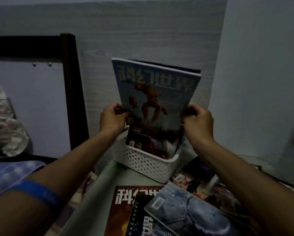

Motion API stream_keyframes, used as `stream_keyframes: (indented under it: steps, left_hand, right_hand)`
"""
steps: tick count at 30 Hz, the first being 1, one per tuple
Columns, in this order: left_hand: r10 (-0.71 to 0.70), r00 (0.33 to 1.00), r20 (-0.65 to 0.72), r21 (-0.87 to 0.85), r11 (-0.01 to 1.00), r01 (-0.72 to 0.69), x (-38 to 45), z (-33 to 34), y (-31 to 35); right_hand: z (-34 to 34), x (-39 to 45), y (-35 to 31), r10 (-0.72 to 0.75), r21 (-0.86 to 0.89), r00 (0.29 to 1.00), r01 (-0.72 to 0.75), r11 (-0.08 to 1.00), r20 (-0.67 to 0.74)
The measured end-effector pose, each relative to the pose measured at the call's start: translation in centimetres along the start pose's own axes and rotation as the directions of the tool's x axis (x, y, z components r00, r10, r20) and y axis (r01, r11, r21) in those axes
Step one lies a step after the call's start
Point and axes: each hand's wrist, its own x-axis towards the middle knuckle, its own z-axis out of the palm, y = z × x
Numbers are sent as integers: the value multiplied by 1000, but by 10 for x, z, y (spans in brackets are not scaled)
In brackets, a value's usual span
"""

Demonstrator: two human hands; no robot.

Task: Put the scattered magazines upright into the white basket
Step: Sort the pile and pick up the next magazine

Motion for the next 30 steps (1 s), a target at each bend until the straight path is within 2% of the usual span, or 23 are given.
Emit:
stream_keyframes:
  steps: [2, 4, 7, 11, 15, 19, 21, 24, 26, 28, 30]
  left_hand:
    - [11, 999, 51, 61, 998, -14, 7, 7, -24]
    - [22, 997, 69, 199, 979, -35, 8, 9, -45]
    - [22, 996, 84, 451, 891, -58, 4, 10, -65]
    - [-75, 994, 84, 587, 809, 11, 8, 14, -60]
    - [-121, 990, 76, 617, 785, 49, 8, 18, -60]
    - [-143, 981, 133, 555, 830, 46, -4, 19, -56]
    - [-126, 966, 224, 508, 861, -5, -15, 16, -53]
    - [-122, 907, 403, 548, 826, -133, -49, 4, -45]
    - [-51, 865, 500, 488, 841, -233, -80, -8, -33]
    - [53, 851, 523, 446, 834, -326, -114, -21, -21]
    - [27, 821, 570, 469, 810, -353, -140, -30, -11]
  right_hand:
    - [4, -3, 19, 0, -103, 1000, 1, 995, 3]
    - [8, -6, 34, -12, -173, 998, 22, 985, 58]
    - [12, -11, 50, -108, -299, 983, 148, 943, 145]
    - [16, -16, 63, -89, -292, 993, 107, 950, 73]
    - [21, -20, 65, -30, -317, 999, 23, 948, -16]
    - [22, -21, 59, 68, -331, 998, -65, 941, -3]
    - [12, -23, 53, 144, -298, 986, -112, 948, 87]
    - [-11, -31, 40, 236, -200, 917, -177, 964, 322]
    - [-36, -48, 33, 202, -312, 906, -82, 947, 372]
    - [-65, -75, 24, 153, -413, 901, 32, 910, 406]
    - [-97, -109, 17, 104, -430, 865, 136, 892, 490]
